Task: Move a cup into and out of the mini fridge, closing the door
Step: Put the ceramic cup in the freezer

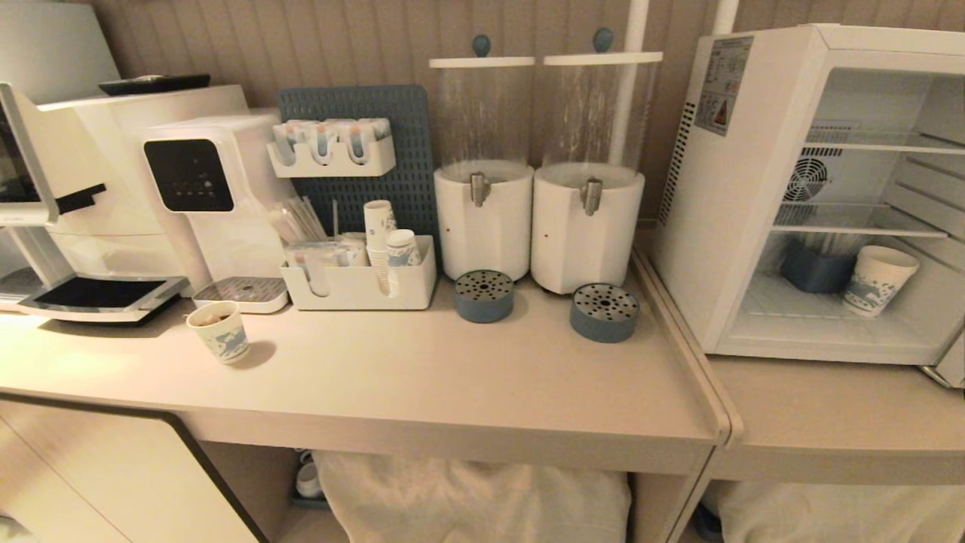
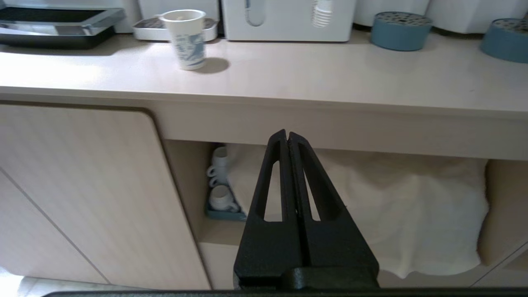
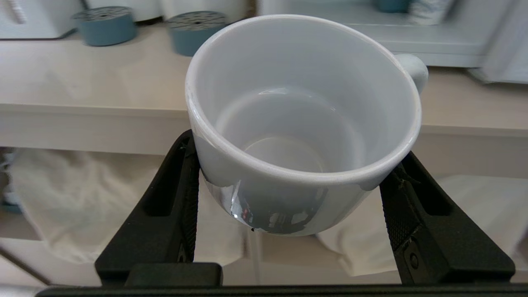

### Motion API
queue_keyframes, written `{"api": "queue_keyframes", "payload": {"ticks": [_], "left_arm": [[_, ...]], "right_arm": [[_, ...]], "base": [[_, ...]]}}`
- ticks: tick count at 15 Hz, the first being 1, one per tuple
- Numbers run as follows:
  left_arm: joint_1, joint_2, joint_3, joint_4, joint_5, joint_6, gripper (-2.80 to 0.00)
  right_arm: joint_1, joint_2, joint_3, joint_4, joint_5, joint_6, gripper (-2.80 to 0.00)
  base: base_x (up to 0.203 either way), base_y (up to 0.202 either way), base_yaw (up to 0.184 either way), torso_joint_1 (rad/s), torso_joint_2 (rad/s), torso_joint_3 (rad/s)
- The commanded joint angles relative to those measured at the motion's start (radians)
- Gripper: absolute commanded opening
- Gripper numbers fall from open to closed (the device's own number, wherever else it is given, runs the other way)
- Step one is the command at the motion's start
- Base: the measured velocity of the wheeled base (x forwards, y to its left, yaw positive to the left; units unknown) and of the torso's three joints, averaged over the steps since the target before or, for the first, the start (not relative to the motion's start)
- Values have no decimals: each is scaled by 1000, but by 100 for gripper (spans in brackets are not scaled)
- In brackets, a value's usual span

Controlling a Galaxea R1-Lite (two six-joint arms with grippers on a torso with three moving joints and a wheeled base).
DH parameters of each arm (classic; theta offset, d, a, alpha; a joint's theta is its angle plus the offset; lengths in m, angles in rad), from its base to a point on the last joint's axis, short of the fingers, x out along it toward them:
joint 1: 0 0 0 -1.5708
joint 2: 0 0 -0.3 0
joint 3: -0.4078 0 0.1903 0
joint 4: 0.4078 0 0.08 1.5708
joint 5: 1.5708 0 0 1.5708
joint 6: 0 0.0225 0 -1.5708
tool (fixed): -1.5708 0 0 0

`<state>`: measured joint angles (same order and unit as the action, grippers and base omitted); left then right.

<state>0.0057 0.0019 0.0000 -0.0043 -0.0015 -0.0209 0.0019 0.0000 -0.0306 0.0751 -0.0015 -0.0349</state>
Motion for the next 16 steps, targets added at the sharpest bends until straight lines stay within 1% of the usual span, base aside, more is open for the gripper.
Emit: {"api": "queue_keyframes", "payload": {"ticks": [1,4,6,8,13,16], "left_arm": [[0,0,0,0,0,-1,-280],[0,0,0,-2,0,-1,-280],[0,0,0,0,0,-1,-280],[0,0,0,-2,0,-2,-280],[0,0,0,-2,0,-1,-280],[0,0,1,-2,0,-2,-280]], "right_arm": [[0,2,1,-1,0,0,-280],[1,2,1,-3,-2,10,-280],[1,2,1,-3,-2,18,-280],[0,2,1,-3,-2,18,-280],[1,2,1,-3,-2,18,-280],[1,2,1,-3,-2,18,-280]], "base": [[0,-194,-5,4,-1,2],[0,-198,-12,5,5,2],[-1,-115,-26,-1,1,4],[0,0,0,0,0,0],[-3,6,-89,4,4,4],[0,0,0,0,0,0]]}}
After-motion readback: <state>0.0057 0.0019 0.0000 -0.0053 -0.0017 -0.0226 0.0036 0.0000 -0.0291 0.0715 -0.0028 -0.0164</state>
